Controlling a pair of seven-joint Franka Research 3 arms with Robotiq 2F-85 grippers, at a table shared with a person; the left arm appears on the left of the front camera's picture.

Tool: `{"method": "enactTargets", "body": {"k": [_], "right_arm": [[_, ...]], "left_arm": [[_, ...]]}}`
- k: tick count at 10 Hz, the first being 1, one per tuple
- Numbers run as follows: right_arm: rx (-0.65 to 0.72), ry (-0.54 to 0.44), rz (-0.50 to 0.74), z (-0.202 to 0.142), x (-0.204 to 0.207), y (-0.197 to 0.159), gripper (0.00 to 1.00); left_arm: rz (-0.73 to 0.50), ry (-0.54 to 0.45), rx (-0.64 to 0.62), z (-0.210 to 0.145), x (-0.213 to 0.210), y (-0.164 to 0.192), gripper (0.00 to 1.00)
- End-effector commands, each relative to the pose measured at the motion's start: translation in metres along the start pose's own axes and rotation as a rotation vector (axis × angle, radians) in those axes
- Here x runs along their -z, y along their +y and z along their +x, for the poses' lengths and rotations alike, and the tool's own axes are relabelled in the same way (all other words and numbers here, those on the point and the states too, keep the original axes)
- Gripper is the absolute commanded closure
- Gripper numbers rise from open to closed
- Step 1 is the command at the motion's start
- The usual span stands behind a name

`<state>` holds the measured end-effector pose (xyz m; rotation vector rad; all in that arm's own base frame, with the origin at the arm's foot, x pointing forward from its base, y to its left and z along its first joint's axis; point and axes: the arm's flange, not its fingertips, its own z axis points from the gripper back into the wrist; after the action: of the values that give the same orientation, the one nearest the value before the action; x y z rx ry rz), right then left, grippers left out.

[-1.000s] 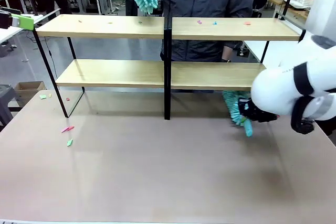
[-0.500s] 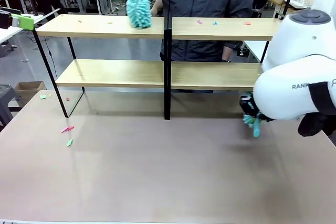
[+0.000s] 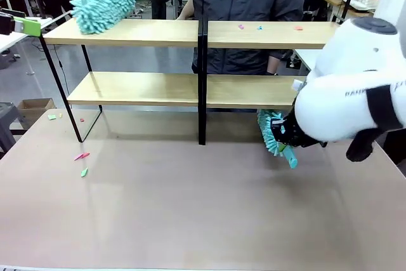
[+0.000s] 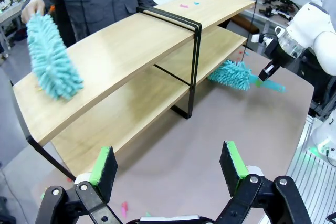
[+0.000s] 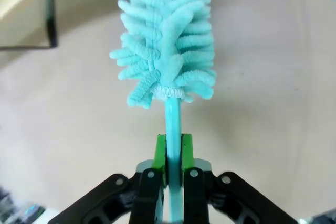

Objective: Clean the shelves.
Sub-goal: Clean another randomly selected level of the Shelf with the Duster.

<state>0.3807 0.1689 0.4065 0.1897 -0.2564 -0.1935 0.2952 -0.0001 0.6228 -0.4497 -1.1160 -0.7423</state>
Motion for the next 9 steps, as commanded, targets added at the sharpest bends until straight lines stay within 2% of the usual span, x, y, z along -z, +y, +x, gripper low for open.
{"method": "enactTargets", "body": {"k": [1,2,3,4,5,6,7,9], "right_arm": [[-0.104,0.137,0.192,-0.022,-0.035,-0.035,0.87],[-0.212,0.238,0.298,-0.03,-0.065,-0.051,0.87],[-0.341,0.299,0.364,-0.038,-0.1,-0.077,0.87],[-0.416,0.393,0.423,-0.047,-0.139,-0.115,0.87],[-0.455,0.415,0.424,-0.052,-0.168,-0.146,0.87],[-0.509,0.462,0.475,-0.056,-0.197,-0.175,0.87],[-0.531,0.468,0.523,-0.056,-0.216,-0.193,0.87],[-0.605,0.387,0.583,-0.054,-0.256,-0.229,0.87]], "left_arm": [[-0.005,0.0,-0.005,0.0,0.001,0.0,0.0],[-0.005,0.0,-0.005,0.0,0.001,0.0,0.0],[-0.005,0.0,-0.005,0.0,0.001,0.0,0.0],[-0.005,0.0,-0.005,0.0,0.001,0.0,0.0],[-0.005,0.0,-0.005,0.0,0.001,0.0,0.0],[-0.005,0.0,-0.005,0.0,0.001,0.0,0.0],[-0.005,0.0,-0.005,0.0,0.001,0.0,0.0],[-0.005,0.0,-0.005,0.0,0.001,0.0,0.0]]}}
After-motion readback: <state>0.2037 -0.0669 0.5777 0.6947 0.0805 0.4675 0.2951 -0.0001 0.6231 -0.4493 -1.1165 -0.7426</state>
